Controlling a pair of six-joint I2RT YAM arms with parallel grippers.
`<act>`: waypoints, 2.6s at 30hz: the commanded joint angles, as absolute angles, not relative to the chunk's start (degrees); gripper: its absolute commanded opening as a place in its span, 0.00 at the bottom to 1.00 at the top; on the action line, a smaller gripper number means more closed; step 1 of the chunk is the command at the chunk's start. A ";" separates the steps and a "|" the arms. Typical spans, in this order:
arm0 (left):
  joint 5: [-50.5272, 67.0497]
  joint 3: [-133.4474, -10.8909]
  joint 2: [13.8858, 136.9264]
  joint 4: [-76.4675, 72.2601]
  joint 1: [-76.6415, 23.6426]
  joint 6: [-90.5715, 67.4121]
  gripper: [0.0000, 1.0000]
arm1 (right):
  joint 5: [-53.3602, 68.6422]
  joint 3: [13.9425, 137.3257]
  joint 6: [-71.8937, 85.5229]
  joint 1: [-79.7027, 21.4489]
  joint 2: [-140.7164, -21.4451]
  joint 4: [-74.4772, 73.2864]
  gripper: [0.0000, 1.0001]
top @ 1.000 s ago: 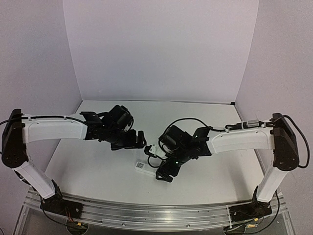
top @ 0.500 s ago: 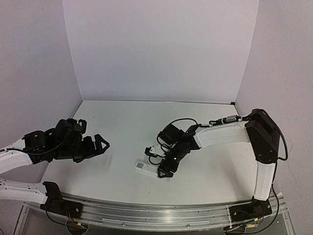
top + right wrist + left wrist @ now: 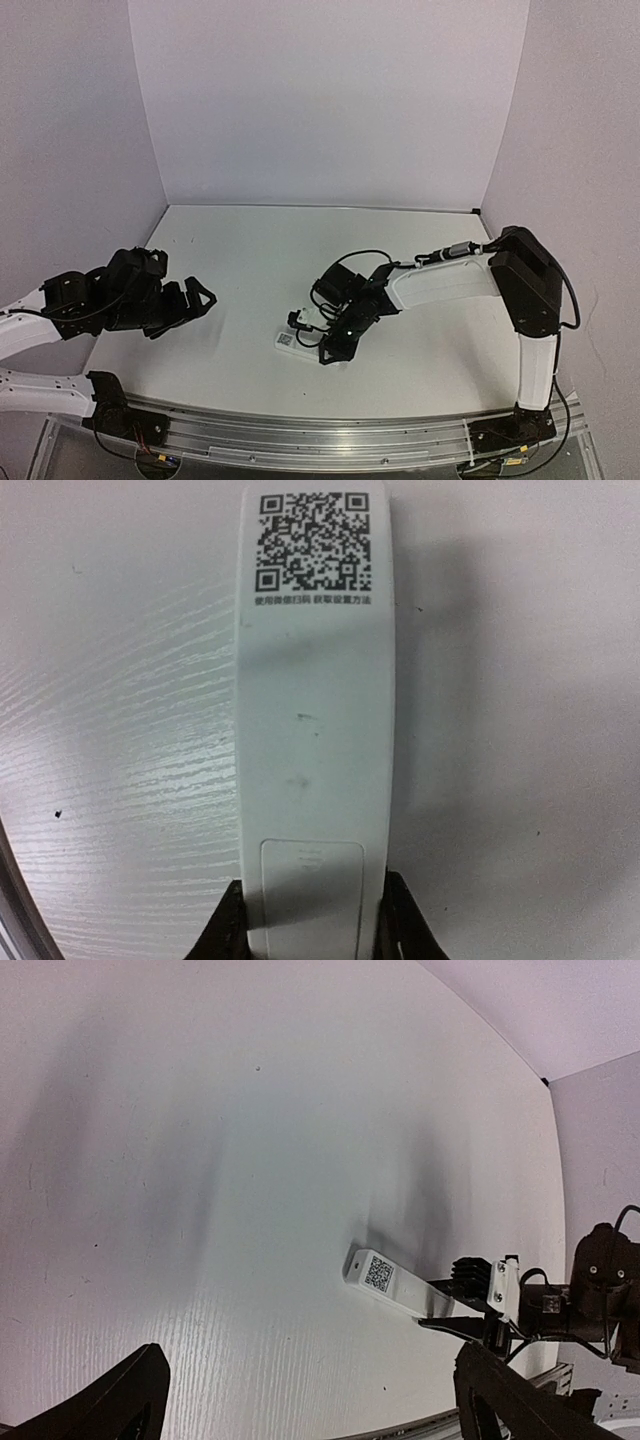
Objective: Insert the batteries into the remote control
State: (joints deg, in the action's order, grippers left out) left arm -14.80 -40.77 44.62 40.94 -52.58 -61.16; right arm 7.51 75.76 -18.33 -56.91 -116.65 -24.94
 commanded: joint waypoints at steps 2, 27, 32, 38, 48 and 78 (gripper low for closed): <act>-14.31 -42.21 44.60 38.18 -52.80 -56.68 1.00 | 1.19 75.77 -11.22 -59.13 -116.92 -26.38 0.11; 18.37 -50.49 63.16 -19.36 -52.82 -39.21 0.97 | 43.39 64.35 58.02 -51.22 -87.81 27.86 0.00; 19.39 -50.71 63.99 -21.03 -52.82 -39.82 0.96 | 44.04 63.30 59.02 -51.23 -87.22 31.92 0.00; 20.91 -49.20 63.95 -25.68 -52.82 -44.05 0.81 | 44.84 62.84 58.80 -51.22 -87.44 34.16 0.00; 21.07 -48.92 65.46 -28.16 -52.82 -48.67 0.44 | 46.60 62.52 60.95 -51.24 -89.19 38.66 0.00; 2.35 -67.44 102.73 38.18 -53.00 -55.48 0.24 | -30.04 53.37 40.06 -47.83 -63.95 -43.68 0.93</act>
State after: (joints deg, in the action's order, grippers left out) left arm 2.12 -63.48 102.05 36.59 -52.88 -55.99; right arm -25.07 52.97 40.56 -47.81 -64.14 -39.16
